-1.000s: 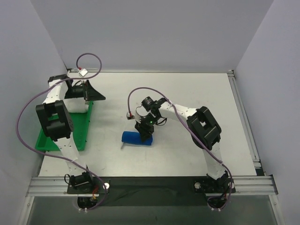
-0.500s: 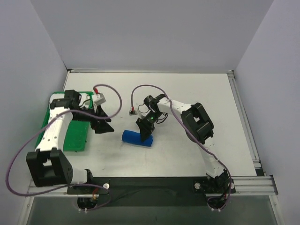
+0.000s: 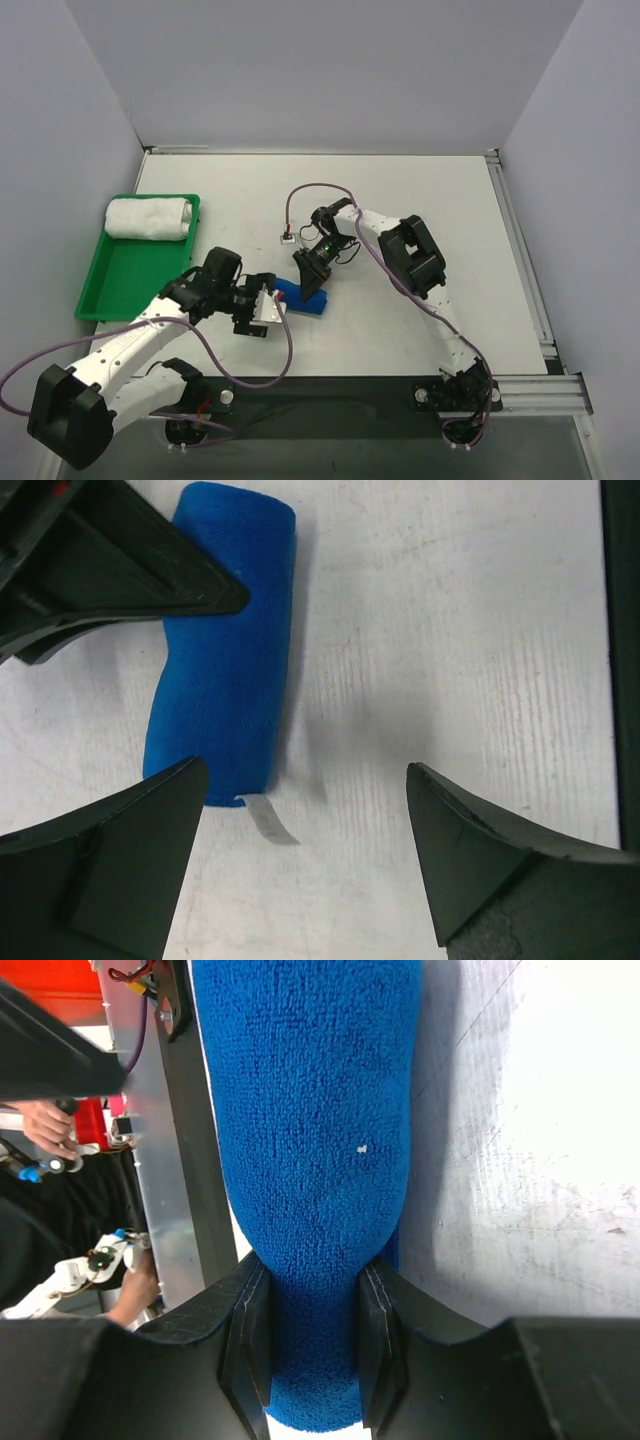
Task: Roll the towels
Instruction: Roll the towel
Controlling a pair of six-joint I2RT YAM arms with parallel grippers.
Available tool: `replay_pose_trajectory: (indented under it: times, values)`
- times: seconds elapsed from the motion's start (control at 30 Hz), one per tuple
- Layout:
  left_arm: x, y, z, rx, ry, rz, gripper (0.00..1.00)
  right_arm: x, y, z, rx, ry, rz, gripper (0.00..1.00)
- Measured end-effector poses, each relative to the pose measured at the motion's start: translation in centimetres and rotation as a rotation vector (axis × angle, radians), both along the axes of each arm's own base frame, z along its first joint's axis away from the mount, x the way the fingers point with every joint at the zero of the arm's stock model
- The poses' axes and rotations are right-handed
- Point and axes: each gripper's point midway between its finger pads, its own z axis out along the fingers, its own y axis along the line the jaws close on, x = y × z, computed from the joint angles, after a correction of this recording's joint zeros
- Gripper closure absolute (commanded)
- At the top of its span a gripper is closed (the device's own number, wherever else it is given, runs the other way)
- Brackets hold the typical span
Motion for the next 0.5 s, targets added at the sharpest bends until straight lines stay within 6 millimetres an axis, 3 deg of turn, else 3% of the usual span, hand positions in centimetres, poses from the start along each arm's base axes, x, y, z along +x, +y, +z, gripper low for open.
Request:
replay_pose_trajectory:
  times: [0.2,0.37,0.5]
  values:
    - [1.6,-2.0,-3.0,0.066,-0.122,-0.075,0.09,-0.4,-0.2,-0.1,-0.015,0.036,-0.004,1.0]
    - [4.2,-3.3,-4.2,0.08,-0.198,-0.065,0.11,-0.6,-0.3,0.0,-0.021,0.043,-0.004,1.0]
    - [4.8,-4.1,-4.6,0.074,-0.243,-0.086,0.15,-0.6,-0.3,0.0,-0.024,0.046,-0.004,1.0]
